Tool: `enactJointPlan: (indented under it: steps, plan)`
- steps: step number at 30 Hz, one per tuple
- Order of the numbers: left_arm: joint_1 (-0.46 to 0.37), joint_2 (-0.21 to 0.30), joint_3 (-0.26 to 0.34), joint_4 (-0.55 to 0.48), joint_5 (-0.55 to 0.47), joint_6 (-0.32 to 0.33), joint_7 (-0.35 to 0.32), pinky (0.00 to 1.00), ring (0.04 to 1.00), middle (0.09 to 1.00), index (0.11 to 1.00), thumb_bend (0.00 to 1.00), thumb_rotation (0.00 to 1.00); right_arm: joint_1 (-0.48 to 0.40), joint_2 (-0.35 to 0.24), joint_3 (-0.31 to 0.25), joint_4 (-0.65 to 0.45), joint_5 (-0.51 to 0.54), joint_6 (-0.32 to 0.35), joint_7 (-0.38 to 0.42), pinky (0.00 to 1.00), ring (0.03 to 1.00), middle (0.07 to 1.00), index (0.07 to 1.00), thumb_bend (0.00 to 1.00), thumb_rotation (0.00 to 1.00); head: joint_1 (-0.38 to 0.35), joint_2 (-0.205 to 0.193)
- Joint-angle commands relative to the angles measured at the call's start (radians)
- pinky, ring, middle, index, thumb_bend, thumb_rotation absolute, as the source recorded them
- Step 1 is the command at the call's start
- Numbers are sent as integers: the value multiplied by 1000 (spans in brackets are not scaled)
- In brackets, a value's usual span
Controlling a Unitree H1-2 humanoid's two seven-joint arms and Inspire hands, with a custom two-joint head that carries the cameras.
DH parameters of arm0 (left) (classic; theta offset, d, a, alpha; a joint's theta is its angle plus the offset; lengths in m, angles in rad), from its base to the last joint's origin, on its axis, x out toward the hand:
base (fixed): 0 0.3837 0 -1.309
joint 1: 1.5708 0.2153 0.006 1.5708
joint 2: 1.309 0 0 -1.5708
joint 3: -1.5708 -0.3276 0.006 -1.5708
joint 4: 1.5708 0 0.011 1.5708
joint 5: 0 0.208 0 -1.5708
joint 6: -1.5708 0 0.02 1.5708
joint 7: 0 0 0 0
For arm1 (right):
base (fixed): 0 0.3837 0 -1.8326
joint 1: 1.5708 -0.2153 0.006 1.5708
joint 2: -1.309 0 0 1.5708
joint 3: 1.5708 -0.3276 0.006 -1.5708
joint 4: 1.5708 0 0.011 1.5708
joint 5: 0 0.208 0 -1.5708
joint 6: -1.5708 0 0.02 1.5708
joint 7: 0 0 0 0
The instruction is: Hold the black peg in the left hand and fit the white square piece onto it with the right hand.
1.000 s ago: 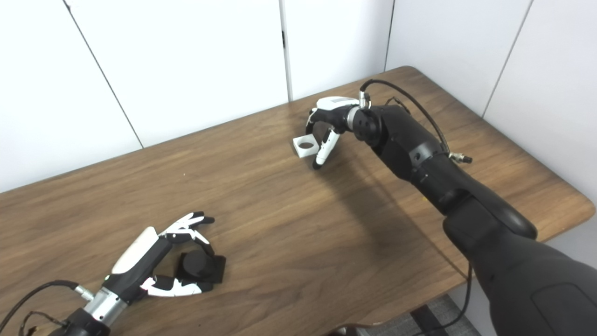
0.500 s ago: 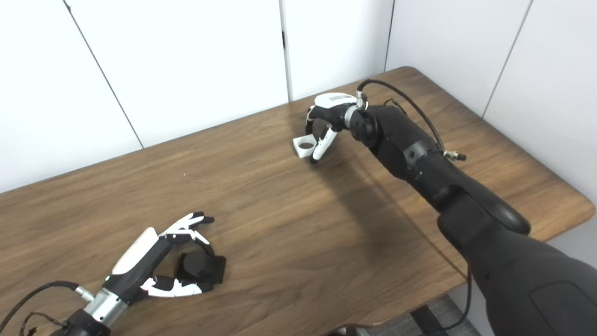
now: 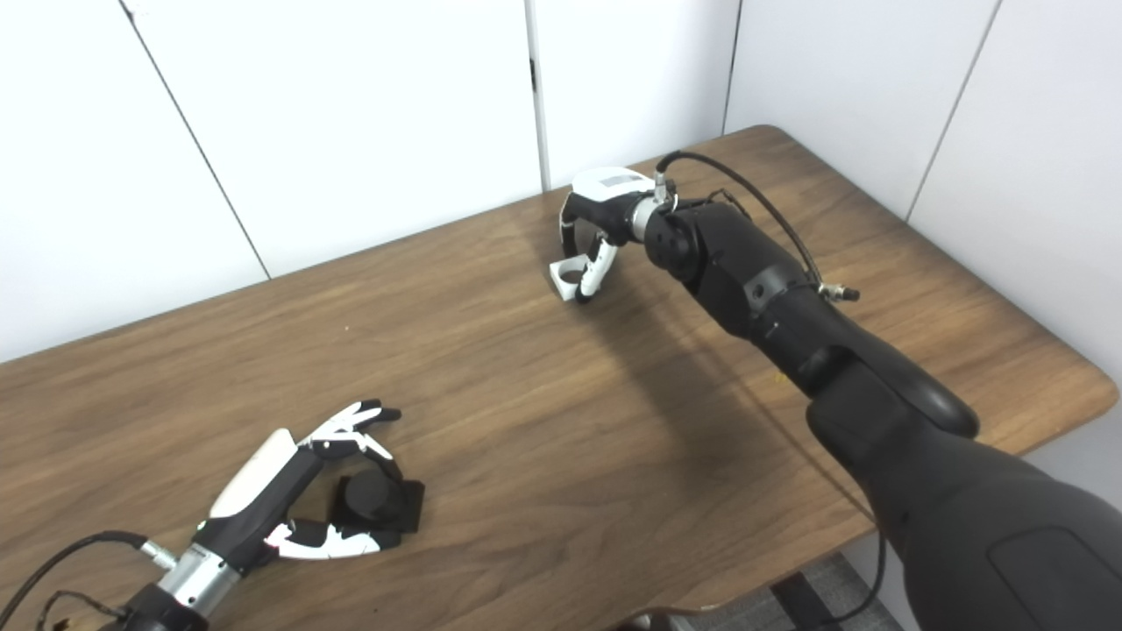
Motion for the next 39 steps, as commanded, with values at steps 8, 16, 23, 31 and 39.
enactJointPlan:
  steps: [8,16,23,31,39]
  plan:
    - [30,40,-17,25,56,24,-54,901,957,888,490,522,62,2,-3,14,17,-30,-10,-57,817,859,810,484,517,136,0,5]
    - [28,44,-18,25,60,26,-58,904,958,889,490,522,61,29,-10,1,-23,-26,-16,-101,847,855,809,483,517,136,-7,8]
    - [31,43,-17,22,60,32,-58,912,960,889,490,523,61,58,-38,-30,-100,-1,-63,-114,872,864,811,483,516,135,-3,11]
    - [28,46,-16,31,59,22,-55,885,958,890,490,523,62,91,-70,-69,-249,23,-61,-62,893,899,825,483,517,137,-1,21]
    - [33,40,-11,21,61,34,-51,877,957,890,490,523,63,136,-68,-113,-372,33,-55,-21,867,891,823,482,518,138,89,36]
